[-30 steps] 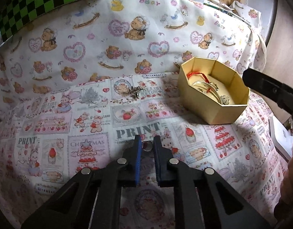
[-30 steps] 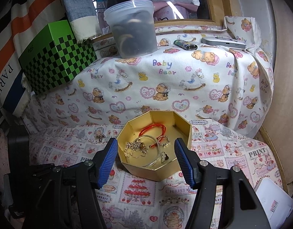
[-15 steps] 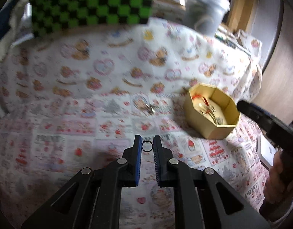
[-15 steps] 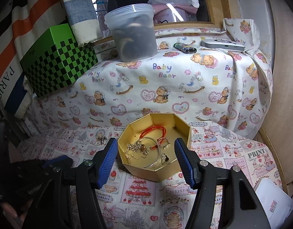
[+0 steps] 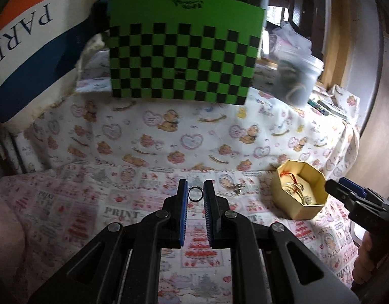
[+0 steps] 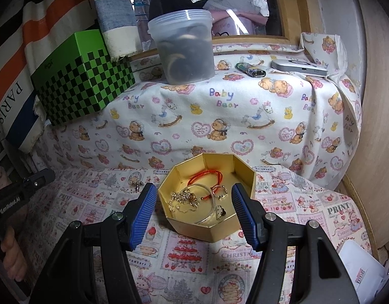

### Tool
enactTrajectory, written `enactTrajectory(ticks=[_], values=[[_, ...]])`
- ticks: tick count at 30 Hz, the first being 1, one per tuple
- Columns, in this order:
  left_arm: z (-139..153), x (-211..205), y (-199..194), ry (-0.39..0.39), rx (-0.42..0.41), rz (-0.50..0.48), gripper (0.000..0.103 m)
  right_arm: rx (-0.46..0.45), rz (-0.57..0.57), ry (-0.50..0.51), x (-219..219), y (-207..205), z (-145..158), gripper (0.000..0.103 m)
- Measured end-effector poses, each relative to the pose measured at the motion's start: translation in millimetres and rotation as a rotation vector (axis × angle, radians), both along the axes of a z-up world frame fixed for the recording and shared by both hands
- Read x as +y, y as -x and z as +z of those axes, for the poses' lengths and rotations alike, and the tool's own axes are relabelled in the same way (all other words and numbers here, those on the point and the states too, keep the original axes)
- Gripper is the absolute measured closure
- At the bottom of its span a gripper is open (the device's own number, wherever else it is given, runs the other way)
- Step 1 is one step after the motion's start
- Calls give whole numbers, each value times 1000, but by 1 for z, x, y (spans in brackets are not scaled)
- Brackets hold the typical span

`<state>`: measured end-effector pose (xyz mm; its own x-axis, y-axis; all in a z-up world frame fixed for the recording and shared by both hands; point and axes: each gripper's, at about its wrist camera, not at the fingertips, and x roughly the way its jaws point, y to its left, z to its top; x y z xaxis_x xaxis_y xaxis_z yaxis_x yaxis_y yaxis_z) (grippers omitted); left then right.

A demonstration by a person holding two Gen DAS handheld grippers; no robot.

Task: Organize jewelry
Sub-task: 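Hold the silver ring in the left gripper while the right gripper grasps a small dark charm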

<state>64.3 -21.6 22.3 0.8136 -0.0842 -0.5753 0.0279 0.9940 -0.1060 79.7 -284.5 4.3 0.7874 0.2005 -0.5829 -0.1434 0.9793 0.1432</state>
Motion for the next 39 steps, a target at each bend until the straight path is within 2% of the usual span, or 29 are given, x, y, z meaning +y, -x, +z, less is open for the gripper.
enactTrajectory(ticks=[4, 12, 17, 22, 28, 33, 36, 39], values=[[-1, 6, 1, -3, -6, 52, 91, -9, 8, 1, 2, 2, 1, 38], [-4, 13, -3, -2, 8, 73, 91, -19, 21, 2, 5, 5, 3, 36], [-10, 22, -8, -9, 21, 130, 91, -37, 2, -24, 5, 14, 12, 23], [-21, 37, -20, -6, 61, 185, 91, -93, 22, -9, 20, 22, 40, 18], [-25, 52, -23, 40, 80, 215, 91, -27, 110, -1, 53, -7, 55, 18], [-29, 56, -29, 47, 70, 205, 91, 68, 165, 53, 88, -40, 37, 18], [-33, 58, -33, 57, 89, 208, 91, 131, 174, 85, 106, -60, 16, 27], [-35, 60, -35, 82, 101, 204, 91, 181, 168, 138, 121, -76, -6, 39]])
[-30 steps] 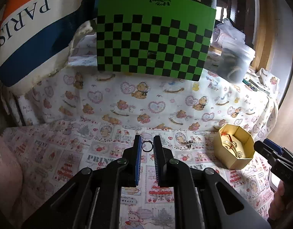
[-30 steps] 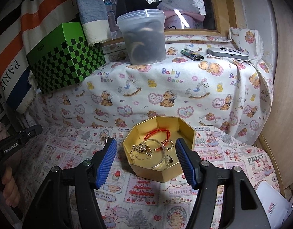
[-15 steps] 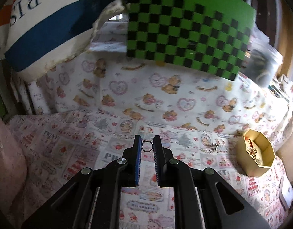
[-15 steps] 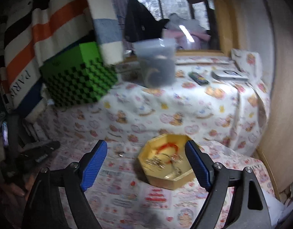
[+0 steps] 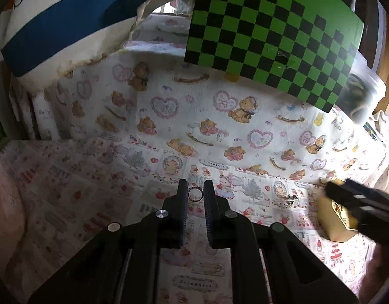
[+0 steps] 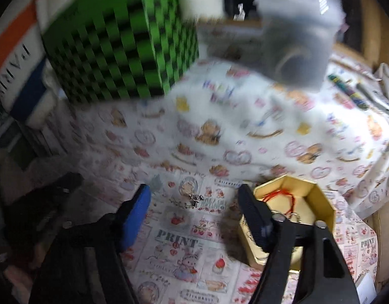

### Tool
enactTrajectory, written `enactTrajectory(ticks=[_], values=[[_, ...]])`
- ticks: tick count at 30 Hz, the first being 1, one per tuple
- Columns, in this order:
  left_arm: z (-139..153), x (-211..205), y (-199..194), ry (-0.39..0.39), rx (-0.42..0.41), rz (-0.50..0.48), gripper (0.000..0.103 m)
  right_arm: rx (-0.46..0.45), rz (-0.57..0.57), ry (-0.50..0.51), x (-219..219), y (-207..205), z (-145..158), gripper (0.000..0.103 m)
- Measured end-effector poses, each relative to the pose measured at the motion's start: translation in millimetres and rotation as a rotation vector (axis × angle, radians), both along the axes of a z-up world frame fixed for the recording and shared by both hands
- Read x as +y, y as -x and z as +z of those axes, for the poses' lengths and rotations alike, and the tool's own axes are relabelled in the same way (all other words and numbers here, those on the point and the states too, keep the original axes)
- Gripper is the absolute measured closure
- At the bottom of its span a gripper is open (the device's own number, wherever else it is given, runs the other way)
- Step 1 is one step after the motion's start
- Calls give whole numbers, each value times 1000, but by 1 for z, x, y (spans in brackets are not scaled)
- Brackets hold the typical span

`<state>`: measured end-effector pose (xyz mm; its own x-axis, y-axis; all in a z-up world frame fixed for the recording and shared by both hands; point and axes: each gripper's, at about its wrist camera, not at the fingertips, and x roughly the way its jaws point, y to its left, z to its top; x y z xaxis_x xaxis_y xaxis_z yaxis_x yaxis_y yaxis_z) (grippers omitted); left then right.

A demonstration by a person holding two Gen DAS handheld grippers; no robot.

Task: Organize jewelry
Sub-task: 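Hold the silver ring in the left gripper while the right gripper grasps a small dark charm, then carry the ring and charm over the yellow box and open both grippers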

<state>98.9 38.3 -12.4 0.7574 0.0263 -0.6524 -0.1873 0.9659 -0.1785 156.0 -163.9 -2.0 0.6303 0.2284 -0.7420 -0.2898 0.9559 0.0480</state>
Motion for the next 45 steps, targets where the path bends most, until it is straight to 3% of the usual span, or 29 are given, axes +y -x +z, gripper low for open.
enactTrajectory(ticks=[5, 10, 15, 19, 32, 45], values=[[1, -3, -1, -3, 1, -9, 91, 26, -4, 102, 23, -18, -26, 54], [0, -4, -4, -5, 11, -11, 91, 49, -2, 169, 38, -29, -43, 62], [-3, -7, -7, -16, 16, -17, 91, 70, -17, 184, 42, -38, -54, 69], [-3, -8, -9, -45, 11, -16, 91, 86, 7, 206, 46, -35, -62, 82], [17, -19, 12, -13, -47, -68, 91, -16, 53, 86, 7, 36, -18, 82], [41, -58, 41, -77, -179, -184, 91, -199, -14, -136, -77, 95, 31, 82]])
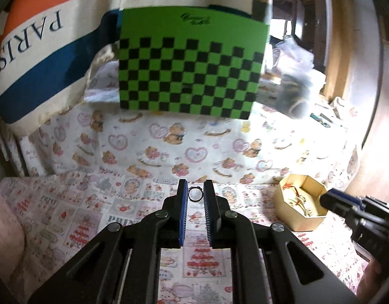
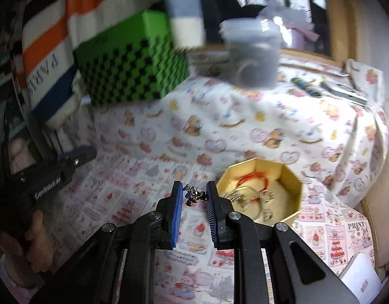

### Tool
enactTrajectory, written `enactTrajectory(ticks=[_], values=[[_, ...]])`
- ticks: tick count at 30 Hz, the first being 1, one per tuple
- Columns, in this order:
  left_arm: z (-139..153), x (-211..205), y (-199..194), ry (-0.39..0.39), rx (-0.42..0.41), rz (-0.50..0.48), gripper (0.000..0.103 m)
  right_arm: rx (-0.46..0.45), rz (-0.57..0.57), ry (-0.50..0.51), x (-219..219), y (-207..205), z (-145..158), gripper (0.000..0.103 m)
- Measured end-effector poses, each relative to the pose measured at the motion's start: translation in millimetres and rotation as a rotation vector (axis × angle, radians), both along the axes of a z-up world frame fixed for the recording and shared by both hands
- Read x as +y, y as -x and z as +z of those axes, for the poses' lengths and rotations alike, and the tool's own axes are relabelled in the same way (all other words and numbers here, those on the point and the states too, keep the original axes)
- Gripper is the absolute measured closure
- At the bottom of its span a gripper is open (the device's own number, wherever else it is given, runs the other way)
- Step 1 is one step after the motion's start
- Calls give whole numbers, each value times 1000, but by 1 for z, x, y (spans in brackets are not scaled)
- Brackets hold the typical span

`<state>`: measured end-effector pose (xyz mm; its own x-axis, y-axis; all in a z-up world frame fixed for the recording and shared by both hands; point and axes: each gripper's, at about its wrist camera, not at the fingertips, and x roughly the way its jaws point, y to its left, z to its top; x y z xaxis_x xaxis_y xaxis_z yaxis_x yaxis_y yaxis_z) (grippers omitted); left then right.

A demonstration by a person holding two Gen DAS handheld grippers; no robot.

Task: Organize jewelry
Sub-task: 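Carry the ring and charm over the yellow box and open both grippers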

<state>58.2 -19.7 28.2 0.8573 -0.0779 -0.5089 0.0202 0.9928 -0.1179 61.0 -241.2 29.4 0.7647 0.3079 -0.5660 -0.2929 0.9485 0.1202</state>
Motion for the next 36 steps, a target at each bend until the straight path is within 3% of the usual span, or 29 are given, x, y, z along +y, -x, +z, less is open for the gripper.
enactTrajectory(ticks=[3, 7, 15, 19, 25, 30, 36], values=[[3, -1, 4, 28, -13, -29, 91, -26, -45, -46, -17, -1, 2, 82], [5, -8, 9, -17, -49, -26, 91, -33, -73, -77, -38, -3, 4, 82], [2, -25, 11, -56, -44, -61, 91, -54, -89, -122, -58, 3, 9, 82], [14, -42, 2, 24, 11, -144, 91, -71, -99, -135, -62, 5, 12, 82], [26, -92, -25, 19, 92, -268, 91, -38, -141, -159, -78, -7, 4, 82], [7, -116, -60, 137, 268, -315, 91, 41, -149, -180, -90, -23, -11, 82], [-19, -141, -76, 113, 354, -347, 91, 129, -162, -220, -102, -43, -33, 82]])
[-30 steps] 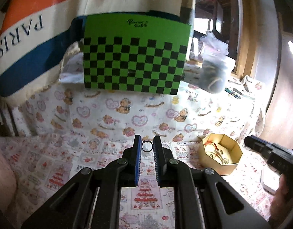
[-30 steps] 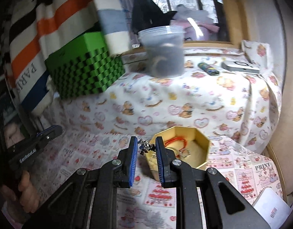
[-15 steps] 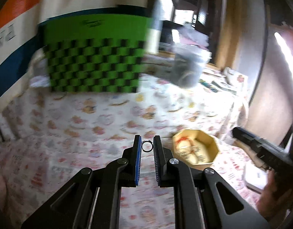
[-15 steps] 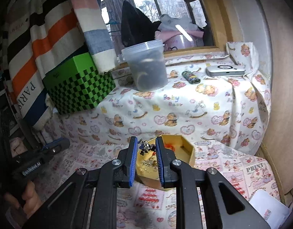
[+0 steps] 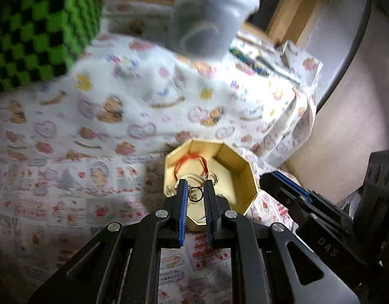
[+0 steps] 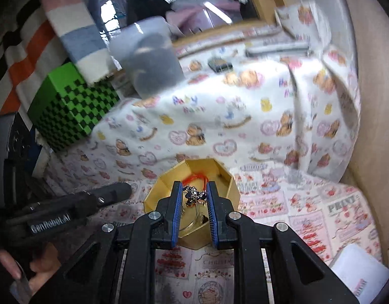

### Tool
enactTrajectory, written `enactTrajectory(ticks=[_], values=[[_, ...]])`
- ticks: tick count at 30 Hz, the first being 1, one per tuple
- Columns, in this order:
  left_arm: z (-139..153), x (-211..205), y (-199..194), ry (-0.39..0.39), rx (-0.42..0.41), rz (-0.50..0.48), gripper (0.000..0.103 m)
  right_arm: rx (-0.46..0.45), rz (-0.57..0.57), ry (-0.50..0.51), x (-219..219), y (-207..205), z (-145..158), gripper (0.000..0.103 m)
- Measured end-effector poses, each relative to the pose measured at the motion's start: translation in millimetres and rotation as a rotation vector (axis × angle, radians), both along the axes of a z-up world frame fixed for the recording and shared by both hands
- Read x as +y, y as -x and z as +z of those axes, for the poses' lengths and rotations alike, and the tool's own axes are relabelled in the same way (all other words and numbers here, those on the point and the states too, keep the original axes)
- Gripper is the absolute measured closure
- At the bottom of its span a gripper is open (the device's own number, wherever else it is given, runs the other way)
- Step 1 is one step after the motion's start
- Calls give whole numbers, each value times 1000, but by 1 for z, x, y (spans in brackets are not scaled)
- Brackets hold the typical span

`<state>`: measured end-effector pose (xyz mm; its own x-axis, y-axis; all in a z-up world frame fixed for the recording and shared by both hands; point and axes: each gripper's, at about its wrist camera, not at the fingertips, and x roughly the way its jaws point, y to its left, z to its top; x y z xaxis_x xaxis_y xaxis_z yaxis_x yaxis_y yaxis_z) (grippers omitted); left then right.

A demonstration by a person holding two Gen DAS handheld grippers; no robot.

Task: Organize jewelry
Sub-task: 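Carry the ring and charm over the yellow box and open both grippers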

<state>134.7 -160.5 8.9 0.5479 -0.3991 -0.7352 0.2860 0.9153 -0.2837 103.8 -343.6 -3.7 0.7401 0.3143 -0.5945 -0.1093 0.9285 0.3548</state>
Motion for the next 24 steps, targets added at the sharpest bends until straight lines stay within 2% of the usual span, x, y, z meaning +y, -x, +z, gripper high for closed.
enactTrajectory(ticks=[8, 13, 17, 18, 20, 21, 22, 24], values=[[-14, -9, -7, -30, 11, -13, 91, 52, -10, -24, -6, -12, -15, 82], [-17, -11, -8, -40, 4, -19, 91, 42, -16, -20, -6, -12, -13, 82], [-18, -13, -9, -80, -1, -15, 91, 30, -4, 9, -3, -10, -12, 82], [-18, -13, -9, -82, -5, -14, 90, 28, 2, 15, -2, -10, -12, 82], [-16, -10, -8, -86, -16, -10, 76, 28, 6, 23, 1, -11, -12, 73], [-16, -9, -7, -91, -25, -4, 73, 26, 8, 28, 2, -10, -12, 70], [-14, -7, -5, -99, -37, 5, 71, 23, 8, 31, 3, -10, -12, 66], [-10, -2, -1, -126, -71, 31, 71, 13, 5, 38, 4, -7, -9, 66]])
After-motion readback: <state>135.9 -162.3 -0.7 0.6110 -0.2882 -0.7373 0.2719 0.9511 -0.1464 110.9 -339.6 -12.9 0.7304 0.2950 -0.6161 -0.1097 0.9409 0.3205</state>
